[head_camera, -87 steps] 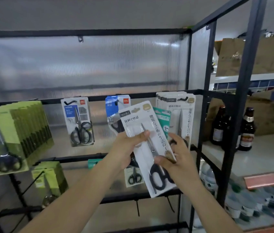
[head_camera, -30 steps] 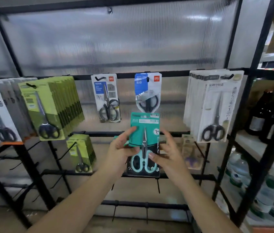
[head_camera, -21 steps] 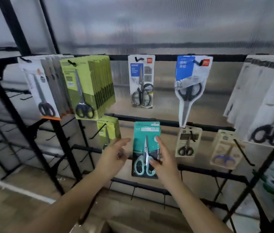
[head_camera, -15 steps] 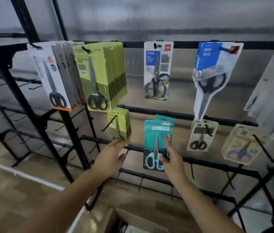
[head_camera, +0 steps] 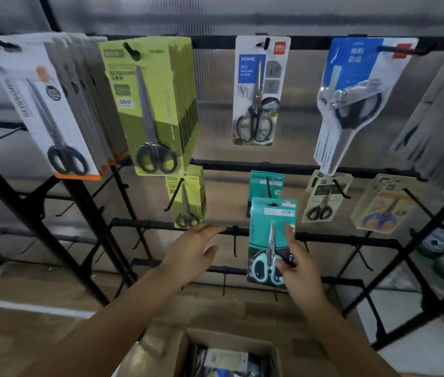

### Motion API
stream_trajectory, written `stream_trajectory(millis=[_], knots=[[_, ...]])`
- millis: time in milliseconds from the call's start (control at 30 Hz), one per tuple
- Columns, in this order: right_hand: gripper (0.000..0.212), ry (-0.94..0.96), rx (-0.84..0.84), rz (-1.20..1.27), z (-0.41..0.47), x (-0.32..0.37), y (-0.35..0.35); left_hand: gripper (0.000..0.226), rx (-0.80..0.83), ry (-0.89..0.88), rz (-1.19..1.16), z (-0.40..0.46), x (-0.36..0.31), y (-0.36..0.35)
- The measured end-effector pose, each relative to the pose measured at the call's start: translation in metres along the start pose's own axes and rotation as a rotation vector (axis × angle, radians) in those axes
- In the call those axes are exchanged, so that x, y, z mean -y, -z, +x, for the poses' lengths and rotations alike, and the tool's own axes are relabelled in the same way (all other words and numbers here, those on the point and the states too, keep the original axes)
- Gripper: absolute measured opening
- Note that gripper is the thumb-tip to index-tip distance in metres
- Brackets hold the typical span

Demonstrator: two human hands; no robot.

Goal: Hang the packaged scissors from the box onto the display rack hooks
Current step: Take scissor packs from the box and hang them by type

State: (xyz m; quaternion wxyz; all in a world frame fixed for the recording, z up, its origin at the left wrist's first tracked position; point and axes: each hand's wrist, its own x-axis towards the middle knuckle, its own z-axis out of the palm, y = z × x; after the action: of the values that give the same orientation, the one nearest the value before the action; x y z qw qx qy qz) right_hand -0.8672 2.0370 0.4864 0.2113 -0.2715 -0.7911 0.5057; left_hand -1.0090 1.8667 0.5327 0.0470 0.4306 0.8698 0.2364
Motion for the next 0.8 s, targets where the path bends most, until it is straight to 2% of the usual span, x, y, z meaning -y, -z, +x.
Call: stream_trajectory(millis=[200,300,600,700,800], knots=[[0.072,-0.138,-0.097,0.031,-0.013,-0.003,-0.010,0.045,0.021,-0.102,-0.042,0.000,0.019,0.009],[0.070,-0.155,-0.153,-0.031,-0.003,0.004,-0.013,0.046,0.035,-0.156,-0.045,-0.001,0.025,0.011],[0.064,-0.243,-0.068,-0.503,0.078,0.042,-0.024,0.048,0.108,-0.293,0.017,0.010,0.020,0.017],[0.049,-0.220,-0.065,-0.670,0.076,0.036,-0.024,0.048,0.112,-0.299,0.057,0.015,0.020,0.013],[0.048,-0.203,0.012,-0.718,0.061,0.015,-0.024,0.047,0.161,-0.257,0.106,0.019,0.029,-0.002]])
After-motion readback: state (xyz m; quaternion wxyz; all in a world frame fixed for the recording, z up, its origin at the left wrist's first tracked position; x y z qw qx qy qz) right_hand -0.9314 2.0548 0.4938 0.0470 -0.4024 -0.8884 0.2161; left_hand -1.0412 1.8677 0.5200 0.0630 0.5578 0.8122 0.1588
